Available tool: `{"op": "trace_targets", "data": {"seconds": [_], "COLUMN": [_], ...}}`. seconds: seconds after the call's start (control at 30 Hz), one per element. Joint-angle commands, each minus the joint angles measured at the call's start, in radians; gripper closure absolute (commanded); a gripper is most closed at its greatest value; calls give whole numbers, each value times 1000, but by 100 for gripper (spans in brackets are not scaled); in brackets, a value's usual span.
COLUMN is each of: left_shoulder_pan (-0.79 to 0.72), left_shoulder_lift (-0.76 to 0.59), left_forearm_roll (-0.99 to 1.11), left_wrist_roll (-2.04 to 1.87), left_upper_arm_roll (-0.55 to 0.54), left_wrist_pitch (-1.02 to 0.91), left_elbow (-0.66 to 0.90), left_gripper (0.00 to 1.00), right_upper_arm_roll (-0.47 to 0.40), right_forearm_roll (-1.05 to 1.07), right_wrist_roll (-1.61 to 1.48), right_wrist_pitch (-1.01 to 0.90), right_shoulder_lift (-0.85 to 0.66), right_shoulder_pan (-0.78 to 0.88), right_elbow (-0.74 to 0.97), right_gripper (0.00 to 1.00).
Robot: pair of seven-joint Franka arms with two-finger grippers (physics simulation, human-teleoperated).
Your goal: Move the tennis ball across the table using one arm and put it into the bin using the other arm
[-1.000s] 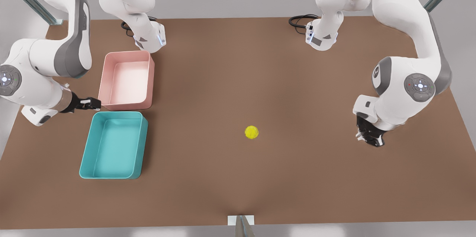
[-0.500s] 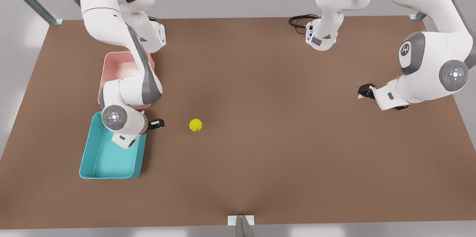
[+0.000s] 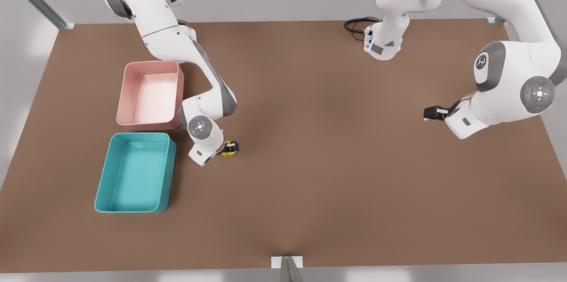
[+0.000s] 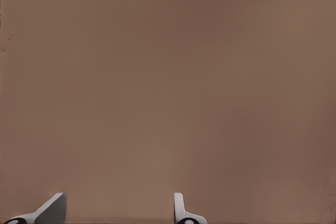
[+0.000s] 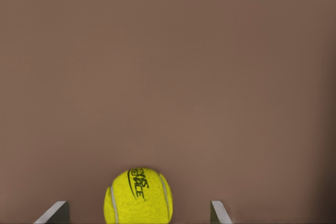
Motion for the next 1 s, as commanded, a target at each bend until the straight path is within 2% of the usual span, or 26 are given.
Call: {"op": "trace_targets", "data": {"seconds": [0.0, 0.3, 0.97], "left_shoulder_pan": [-1, 1, -1], "left_shoulder_lift": [-1, -1, 22], "left_forearm_roll": [1, -4, 3], "left_wrist_roll": [-199, -197, -195], "left_upper_arm_roll": [0, 0, 3], "left_wrist_pitch": [-1, -1, 0], "left_elbow": [0, 2, 10], "left_gripper": [0, 0, 0], "right_upper_arm_roll": [0, 1, 1], "right_forearm_roll": [2, 2, 1], "right_wrist_roll": [294, 293, 281], "right_wrist_pitch": [127, 210, 249], "right_shoulder_lift": [-2, -8, 82], "right_shoulder_pan": [6, 36, 49], "right_elbow": [-30, -143, -148], "right_gripper": [0, 0, 0]}}
